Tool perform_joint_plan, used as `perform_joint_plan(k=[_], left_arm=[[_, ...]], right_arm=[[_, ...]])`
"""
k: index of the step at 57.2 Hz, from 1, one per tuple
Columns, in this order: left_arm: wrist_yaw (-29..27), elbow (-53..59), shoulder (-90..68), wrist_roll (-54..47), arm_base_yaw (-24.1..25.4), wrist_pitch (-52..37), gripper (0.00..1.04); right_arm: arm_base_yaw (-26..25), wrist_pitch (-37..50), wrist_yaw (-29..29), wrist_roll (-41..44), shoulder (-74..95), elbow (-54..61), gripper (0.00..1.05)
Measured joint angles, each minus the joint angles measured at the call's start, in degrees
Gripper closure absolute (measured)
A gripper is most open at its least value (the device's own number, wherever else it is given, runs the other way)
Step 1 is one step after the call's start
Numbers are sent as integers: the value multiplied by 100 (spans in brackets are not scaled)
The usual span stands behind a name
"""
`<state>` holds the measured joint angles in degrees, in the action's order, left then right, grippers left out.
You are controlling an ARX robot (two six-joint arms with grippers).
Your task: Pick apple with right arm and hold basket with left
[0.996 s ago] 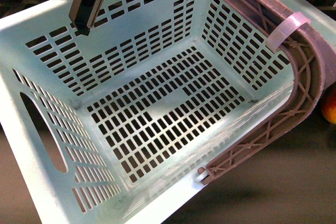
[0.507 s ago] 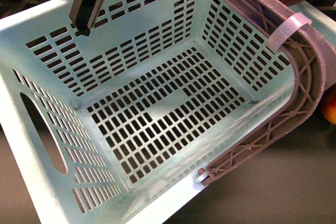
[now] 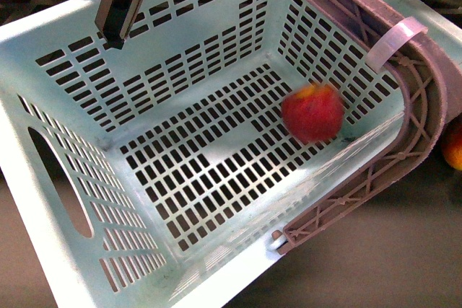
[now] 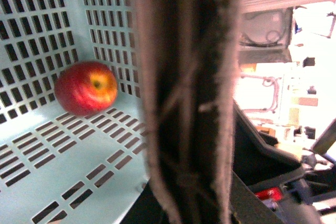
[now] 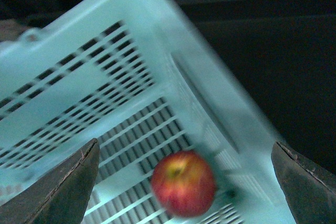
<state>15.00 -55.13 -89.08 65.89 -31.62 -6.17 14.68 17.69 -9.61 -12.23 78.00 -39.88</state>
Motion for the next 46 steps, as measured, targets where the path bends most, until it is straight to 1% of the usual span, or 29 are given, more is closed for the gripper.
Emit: perform_joint_plan(k=[6, 8, 9, 11, 14, 16, 17, 19, 20, 21, 23, 28, 29, 37, 41, 44, 46], left_arm=[[-4, 0, -2, -24, -2, 0, 98], [-4, 0, -2, -22, 0, 0, 98], [-4, 0, -2, -15, 0, 0, 98], [-7, 0, -2, -15, 0, 0, 98], [-4, 0, -2, -24, -4, 0, 98], [13, 0, -2, -26, -9, 0, 98], [20, 0, -2, -24, -9, 0, 98], [35, 0, -2, -11, -9, 0, 98], [46, 0, -2, -4, -9, 0, 98], [46, 0, -2, -4, -9, 0, 98], [42, 0, -2, -2, -9, 0, 98], [-2, 0, -2, -17, -9, 0, 98], [-7, -2, -2, -17, -9, 0, 98], [-9, -2, -2, -15, -7, 0, 98], [7, 0, -2, -9, -9, 0, 98], [2, 0, -2, -9, -7, 0, 98], [0, 0, -2, -11, -7, 0, 98]], right_arm=[[-256, -2, -417, 98, -468, 168, 9], [-302, 13, -437, 133, -540, 181, 9], [-328, 160, -402, 205, -542, 225, 10], [-382, 1016, -197, 485, -575, 511, 18], [-420, 1661, -70, 688, -610, 802, 24], [-466, 2236, 17, 837, -680, 1161, 31], [-472, 2288, 37, 872, -691, 1200, 32], [-511, 2505, 63, 944, -776, 1403, 38], [-549, 2605, 98, 997, -861, 1541, 42], [-557, 2621, 107, 1005, -881, 1569, 43], [-619, 2702, 157, 1054, -1043, 1755, 50], [-710, 2765, 229, 1095, -1316, 2039, 62], [-741, 2769, 251, 1106, -1397, 2131, 66], [-874, 2763, 365, 1161, -1744, 2544, 87], [-953, 2717, 474, 1187, -2074, 2806, 103], [-1008, 2647, 527, 1196, -2328, 2975, 103], [-1187, 2570, 828, 1198, -2500, 3088, 103]])
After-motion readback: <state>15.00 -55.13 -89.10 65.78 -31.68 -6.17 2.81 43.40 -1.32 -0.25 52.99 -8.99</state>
